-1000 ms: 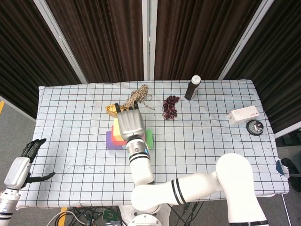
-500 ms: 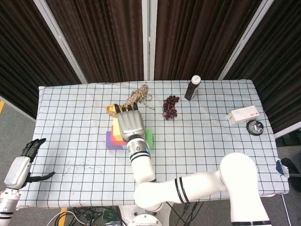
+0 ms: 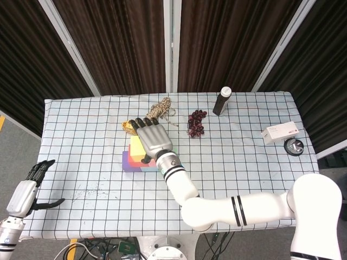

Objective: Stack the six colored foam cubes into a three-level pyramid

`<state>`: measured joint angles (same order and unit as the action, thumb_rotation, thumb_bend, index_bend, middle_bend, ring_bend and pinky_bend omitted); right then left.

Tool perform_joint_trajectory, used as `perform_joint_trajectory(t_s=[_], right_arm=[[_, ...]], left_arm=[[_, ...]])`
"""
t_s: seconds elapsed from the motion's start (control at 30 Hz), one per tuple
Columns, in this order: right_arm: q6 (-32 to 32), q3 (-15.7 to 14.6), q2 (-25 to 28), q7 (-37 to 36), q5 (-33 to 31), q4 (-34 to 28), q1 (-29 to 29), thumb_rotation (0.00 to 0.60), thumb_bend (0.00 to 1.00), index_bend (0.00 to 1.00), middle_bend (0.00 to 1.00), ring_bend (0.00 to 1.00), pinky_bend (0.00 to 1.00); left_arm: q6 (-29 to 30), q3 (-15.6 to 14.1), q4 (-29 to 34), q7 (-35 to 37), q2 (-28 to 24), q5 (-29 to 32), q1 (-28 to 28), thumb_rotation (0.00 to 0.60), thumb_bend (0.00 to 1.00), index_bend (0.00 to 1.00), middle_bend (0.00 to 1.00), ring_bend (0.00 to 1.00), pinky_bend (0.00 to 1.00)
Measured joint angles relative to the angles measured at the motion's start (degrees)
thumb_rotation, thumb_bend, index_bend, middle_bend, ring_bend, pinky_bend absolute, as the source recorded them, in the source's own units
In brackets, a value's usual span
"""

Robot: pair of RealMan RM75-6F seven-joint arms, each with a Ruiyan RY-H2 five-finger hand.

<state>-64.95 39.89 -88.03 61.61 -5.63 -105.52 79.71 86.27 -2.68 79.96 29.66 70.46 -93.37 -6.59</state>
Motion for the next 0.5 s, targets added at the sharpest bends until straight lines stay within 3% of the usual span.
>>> perform_joint_trajectory(t_s=[0.23, 0.5], right_arm=[[5.63, -4.89, 1.93, -6.44, 4.7, 0.49, -2.09, 0.6, 0.05, 0.0, 0.13, 0.0, 0.0], [5.31, -8.11, 1.61, -11.28, 8.39, 2.03, -0.88, 0.6, 0.05, 0.0, 0.22, 0.0, 0.0]], left_arm=[[-0.53, -0.12, 0.4, -0.72, 0.04, 0.04, -0.2, 0.6, 0.0, 0.03, 0.08, 0.0, 0.0], [-0.55, -0.12, 0.25, -0.33, 0.14, 0.22, -0.16, 0.6, 0.0, 0.03, 0.08, 0.0, 0.0]])
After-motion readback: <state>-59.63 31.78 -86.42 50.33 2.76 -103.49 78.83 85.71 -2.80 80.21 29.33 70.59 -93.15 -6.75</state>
